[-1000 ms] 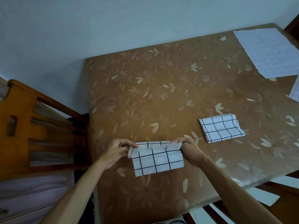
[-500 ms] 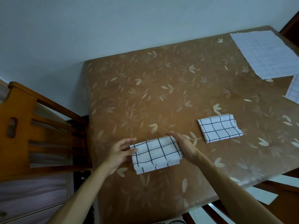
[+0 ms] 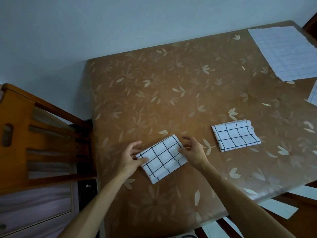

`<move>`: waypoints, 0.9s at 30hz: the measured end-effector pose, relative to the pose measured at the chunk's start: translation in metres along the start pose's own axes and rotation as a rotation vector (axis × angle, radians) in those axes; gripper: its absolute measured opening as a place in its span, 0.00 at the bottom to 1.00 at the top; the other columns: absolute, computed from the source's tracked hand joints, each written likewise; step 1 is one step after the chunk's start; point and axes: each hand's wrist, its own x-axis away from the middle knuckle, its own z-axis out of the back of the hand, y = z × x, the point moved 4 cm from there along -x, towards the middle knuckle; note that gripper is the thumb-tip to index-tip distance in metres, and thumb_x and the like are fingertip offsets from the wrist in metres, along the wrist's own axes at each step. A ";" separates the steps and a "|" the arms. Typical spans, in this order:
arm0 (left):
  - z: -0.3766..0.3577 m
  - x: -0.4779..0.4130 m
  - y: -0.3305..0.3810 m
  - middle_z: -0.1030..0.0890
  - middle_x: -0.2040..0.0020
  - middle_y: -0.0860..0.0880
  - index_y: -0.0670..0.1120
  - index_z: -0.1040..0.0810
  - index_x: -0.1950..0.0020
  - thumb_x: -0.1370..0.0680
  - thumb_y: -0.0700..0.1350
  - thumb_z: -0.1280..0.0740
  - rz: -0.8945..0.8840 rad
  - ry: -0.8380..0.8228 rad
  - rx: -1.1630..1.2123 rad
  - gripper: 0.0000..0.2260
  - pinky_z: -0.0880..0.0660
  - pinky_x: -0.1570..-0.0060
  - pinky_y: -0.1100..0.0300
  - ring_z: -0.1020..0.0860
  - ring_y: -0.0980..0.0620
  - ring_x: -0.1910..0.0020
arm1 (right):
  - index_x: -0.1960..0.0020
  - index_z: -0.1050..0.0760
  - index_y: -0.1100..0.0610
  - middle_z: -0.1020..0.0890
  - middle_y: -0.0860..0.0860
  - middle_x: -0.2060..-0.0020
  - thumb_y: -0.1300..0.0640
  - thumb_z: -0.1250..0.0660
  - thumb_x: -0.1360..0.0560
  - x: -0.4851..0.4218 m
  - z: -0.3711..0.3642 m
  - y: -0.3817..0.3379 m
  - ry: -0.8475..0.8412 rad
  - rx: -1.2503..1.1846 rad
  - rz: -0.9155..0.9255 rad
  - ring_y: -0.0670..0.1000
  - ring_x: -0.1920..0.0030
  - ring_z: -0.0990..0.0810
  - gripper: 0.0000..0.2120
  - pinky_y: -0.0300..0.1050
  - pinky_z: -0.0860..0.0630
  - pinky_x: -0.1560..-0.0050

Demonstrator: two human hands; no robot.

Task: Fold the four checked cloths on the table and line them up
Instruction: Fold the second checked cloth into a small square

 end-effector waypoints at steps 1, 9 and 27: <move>-0.004 -0.002 -0.002 0.21 0.41 0.54 0.51 0.25 0.33 0.34 0.41 0.19 0.045 -0.088 -0.016 0.31 0.24 0.43 0.57 0.23 0.55 0.42 | 0.33 0.29 0.53 0.18 0.46 0.53 0.60 0.29 0.26 -0.004 0.002 -0.006 0.009 0.017 0.025 0.43 0.54 0.21 0.22 0.33 0.28 0.60; -0.036 0.000 -0.001 0.14 0.46 0.50 0.48 0.18 0.40 0.25 0.43 0.26 0.180 -0.285 0.176 0.13 0.19 0.43 0.46 0.16 0.50 0.46 | 0.30 0.31 0.49 0.20 0.44 0.45 0.52 0.26 0.27 -0.025 -0.001 -0.051 -0.121 0.054 0.219 0.44 0.45 0.21 0.28 0.41 0.24 0.44; -0.037 0.000 -0.005 0.14 0.50 0.44 0.43 0.19 0.42 0.25 0.54 0.27 0.343 -0.253 0.273 0.18 0.19 0.60 0.53 0.15 0.45 0.53 | 0.50 0.21 0.56 0.15 0.52 0.54 0.45 0.41 0.18 -0.014 -0.018 -0.022 -0.391 0.210 -0.045 0.52 0.52 0.17 0.17 0.55 0.21 0.45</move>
